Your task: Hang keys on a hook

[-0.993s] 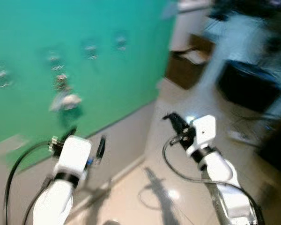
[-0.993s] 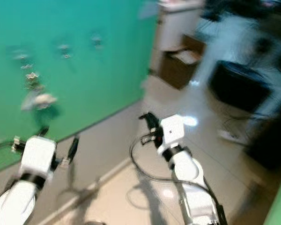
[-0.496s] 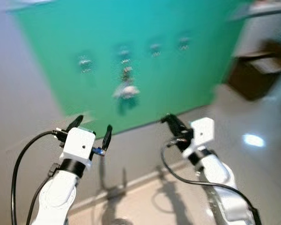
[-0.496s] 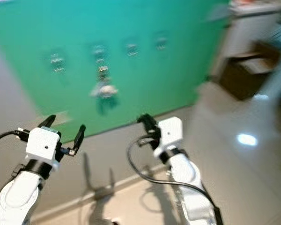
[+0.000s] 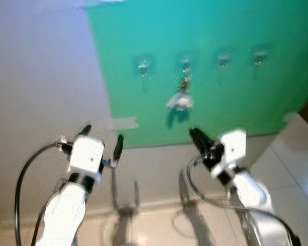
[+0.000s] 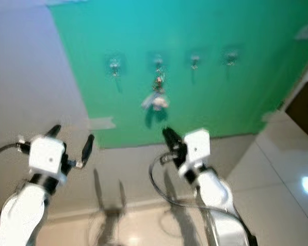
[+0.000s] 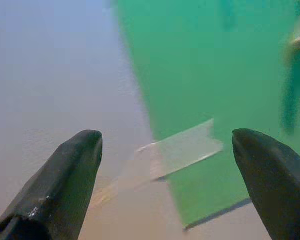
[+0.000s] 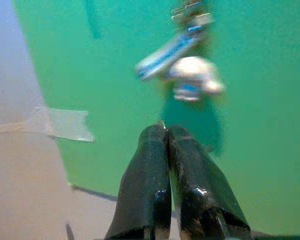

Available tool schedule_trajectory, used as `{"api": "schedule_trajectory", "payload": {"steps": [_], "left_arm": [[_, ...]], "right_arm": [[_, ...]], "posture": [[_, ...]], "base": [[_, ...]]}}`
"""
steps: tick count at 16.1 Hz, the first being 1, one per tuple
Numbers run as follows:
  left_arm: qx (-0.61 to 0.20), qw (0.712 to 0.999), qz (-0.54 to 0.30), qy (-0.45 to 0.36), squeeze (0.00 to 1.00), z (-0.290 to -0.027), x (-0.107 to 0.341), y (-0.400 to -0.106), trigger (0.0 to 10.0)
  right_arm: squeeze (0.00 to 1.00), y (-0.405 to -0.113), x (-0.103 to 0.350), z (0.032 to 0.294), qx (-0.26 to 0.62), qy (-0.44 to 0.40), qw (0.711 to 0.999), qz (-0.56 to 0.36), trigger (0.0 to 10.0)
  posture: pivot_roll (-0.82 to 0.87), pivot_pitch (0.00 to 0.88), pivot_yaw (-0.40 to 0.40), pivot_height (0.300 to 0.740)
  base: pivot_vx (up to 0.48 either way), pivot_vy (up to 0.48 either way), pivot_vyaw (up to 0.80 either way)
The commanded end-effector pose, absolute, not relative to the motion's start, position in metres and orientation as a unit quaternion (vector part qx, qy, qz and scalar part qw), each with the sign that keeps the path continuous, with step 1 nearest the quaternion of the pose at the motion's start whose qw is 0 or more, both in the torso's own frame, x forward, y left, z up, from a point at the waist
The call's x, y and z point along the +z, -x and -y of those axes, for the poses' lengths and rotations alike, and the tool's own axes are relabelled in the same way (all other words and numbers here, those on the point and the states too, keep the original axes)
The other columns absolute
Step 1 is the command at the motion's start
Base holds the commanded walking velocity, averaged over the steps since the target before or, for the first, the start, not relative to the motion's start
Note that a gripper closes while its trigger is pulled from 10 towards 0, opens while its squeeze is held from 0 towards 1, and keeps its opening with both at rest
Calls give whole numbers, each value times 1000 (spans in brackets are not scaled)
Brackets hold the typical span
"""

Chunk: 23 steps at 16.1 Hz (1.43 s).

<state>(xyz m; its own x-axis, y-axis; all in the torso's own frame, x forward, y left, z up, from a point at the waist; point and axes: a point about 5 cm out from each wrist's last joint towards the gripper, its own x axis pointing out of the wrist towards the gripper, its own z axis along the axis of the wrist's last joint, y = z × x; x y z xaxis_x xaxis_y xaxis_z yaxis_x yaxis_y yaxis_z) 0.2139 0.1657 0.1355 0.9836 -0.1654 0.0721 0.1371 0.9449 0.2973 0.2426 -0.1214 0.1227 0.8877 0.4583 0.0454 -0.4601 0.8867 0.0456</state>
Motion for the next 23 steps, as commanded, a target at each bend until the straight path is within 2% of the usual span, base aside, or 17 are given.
{"api": "schedule_trajectory", "payload": {"steps": [1,4,8,11,17,23], "left_arm": [[-71,985,50,-147,0,-169,136,-213,10000],[-72,985,68,-138,0,-169,144,-216,10000],[-96,982,94,-135,0,-163,158,-220,10000],[-127,974,90,-164,0,-162,160,-216,10000],[-129,971,99,-178,0,-162,167,-218,10000],[-153,970,116,-151,0,-152,178,-222,10000]], "right_arm": [[0,-244,134,123,242,-36,969,33,10000],[0,-251,141,121,240,-43,969,42,10000],[0,-251,161,91,324,-79,941,55,10000],[0,-253,176,80,364,-106,923,65,10000],[0,-272,186,83,346,-121,928,69,10000],[0,-296,200,87,343,-129,926,87,10000]], "posture": [[72,12,-28,740],[70,16,-37,740],[68,24,-28,740],[83,36,-32,740],[90,43,-43,740],[91,43,-50,740]], "base": [[0,0,800],[0,0,800],[68,0,0],[194,0,0],[0,0,0],[0,0,0]]}}
